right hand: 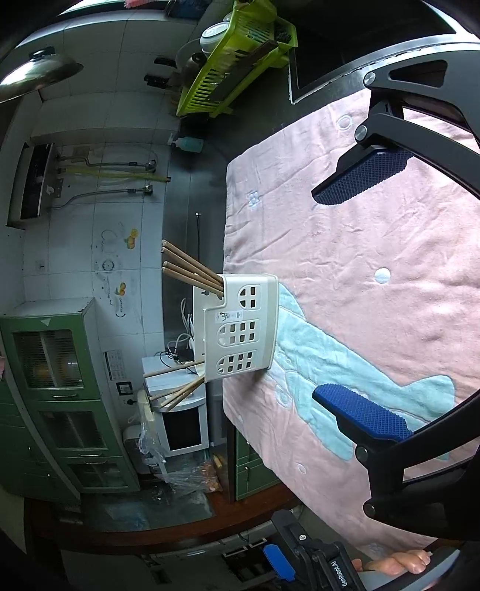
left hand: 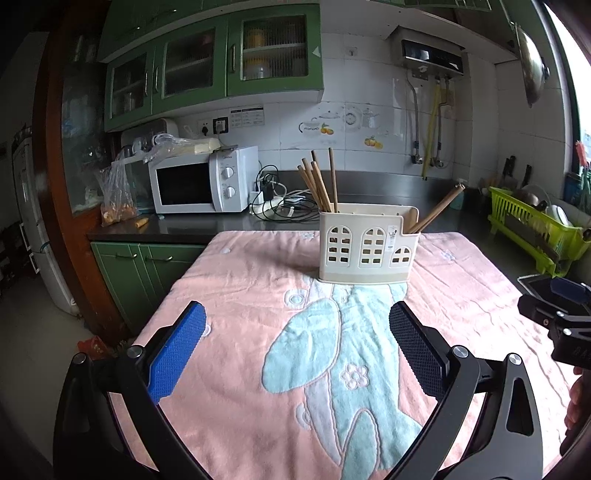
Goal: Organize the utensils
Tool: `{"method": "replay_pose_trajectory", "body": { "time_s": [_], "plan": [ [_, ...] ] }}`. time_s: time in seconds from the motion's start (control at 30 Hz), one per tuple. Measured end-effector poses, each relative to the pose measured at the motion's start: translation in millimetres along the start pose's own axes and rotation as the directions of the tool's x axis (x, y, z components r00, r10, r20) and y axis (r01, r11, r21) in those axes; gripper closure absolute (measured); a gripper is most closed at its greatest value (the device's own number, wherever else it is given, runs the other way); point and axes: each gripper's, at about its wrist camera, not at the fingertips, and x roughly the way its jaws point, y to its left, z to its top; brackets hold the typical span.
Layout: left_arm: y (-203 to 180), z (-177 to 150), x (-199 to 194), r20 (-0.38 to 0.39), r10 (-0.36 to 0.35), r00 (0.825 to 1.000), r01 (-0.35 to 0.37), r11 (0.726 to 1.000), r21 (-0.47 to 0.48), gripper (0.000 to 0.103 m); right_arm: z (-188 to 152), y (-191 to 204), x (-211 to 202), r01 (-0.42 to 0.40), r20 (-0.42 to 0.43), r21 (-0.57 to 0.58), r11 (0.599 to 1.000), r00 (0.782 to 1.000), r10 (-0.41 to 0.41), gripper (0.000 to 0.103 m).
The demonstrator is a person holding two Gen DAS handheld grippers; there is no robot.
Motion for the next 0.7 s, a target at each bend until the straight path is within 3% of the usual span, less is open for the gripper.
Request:
{"method": "replay_pose_trajectory", "body": {
  "time_s": [0.7],
  "plan": [
    [-7.1, -7.8, 9.3, -0.031, 0.004, 1.000, -0.004, 1.000, 0.010, 0.005, 1.0, -2.9, -2.5, 0.000, 0.006, 0.000, 1.000, 1.000, 0.000, 0.008]
  ]
}}
